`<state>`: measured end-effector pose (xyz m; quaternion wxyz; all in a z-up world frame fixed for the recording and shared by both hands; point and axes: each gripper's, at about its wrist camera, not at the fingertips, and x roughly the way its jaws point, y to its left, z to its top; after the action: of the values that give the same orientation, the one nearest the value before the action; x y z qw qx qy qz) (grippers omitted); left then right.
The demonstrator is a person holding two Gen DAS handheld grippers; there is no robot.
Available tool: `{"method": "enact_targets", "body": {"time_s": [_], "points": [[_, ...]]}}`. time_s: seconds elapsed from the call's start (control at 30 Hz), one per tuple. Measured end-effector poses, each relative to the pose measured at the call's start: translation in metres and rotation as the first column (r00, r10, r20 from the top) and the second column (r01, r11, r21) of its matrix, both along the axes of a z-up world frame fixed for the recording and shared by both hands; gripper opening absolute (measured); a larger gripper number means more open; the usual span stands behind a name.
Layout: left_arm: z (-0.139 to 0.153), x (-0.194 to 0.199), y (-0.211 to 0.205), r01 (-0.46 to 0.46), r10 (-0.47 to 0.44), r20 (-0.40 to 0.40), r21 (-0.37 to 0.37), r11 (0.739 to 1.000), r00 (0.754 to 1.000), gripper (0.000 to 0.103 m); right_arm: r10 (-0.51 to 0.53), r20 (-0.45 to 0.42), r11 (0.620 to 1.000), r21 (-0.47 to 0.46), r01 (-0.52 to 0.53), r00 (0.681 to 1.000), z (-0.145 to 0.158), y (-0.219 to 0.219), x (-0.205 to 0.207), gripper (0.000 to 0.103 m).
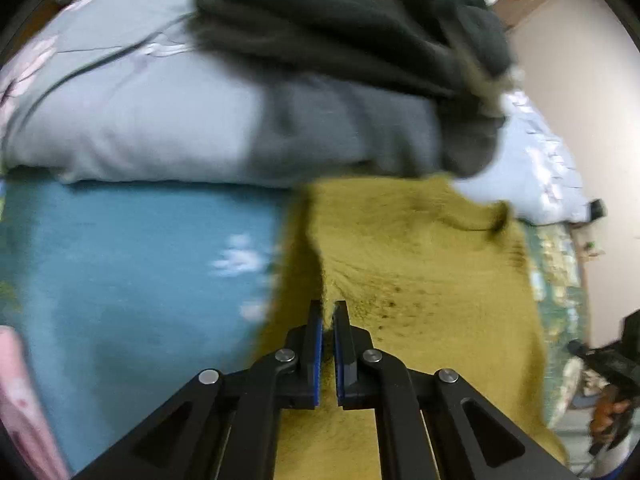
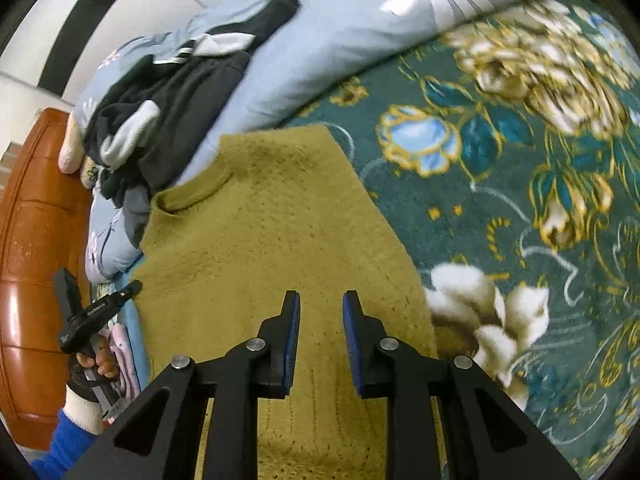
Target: Fold clothes
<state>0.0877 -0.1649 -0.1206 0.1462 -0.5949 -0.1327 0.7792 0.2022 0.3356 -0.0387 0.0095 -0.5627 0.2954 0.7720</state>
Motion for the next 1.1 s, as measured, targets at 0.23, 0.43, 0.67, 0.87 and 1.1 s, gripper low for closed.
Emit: {"method": "enact_targets", "body": {"time_s": [0.23, 0.43, 0.67, 0.87, 1.1], "points": [[-0.016, -0.009, -0.011, -0.001, -0.004, 0.086, 0.062, 0.998, 0.996, 0.018, 0.086, 0.004, 0.994, 0.066, -0.086, 0.996, -0.006, -0.003, -0.047, 0.022], [0.019, -0.043, 0.014, 0.112, -0.123, -0.126, -0.095, 0.989, 0.984, 0.069, 0.238, -0.046, 0.956, 0.187, -0.226, 0.97, -0.002, -0.005, -0.107, 0.044], [-0.005, -0.084, 0.033, 0.231, -0.258, -0.113, -0.206, 0.951, 0.96, 0.069, 0.492, 0.024, 0.819, 0.326, -0.472, 0.87, -0.027, -0.034, -0.176, 0.05], [-0.017, -0.101, 0.026, 0.238, -0.252, -0.09, -0.142, 0.961, 0.964, 0.067, 0.576, 0.11, 0.75, 0.321, -0.578, 0.81, -0.059, -0.053, -0.207, 0.051], [-0.009, -0.093, 0.026, 0.277, -0.295, -0.109, -0.149, 0.949, 0.949, 0.013, 0.596, 0.148, 0.725, 0.324, -0.608, 0.789, -0.062, -0.069, -0.199, 0.011]]}}
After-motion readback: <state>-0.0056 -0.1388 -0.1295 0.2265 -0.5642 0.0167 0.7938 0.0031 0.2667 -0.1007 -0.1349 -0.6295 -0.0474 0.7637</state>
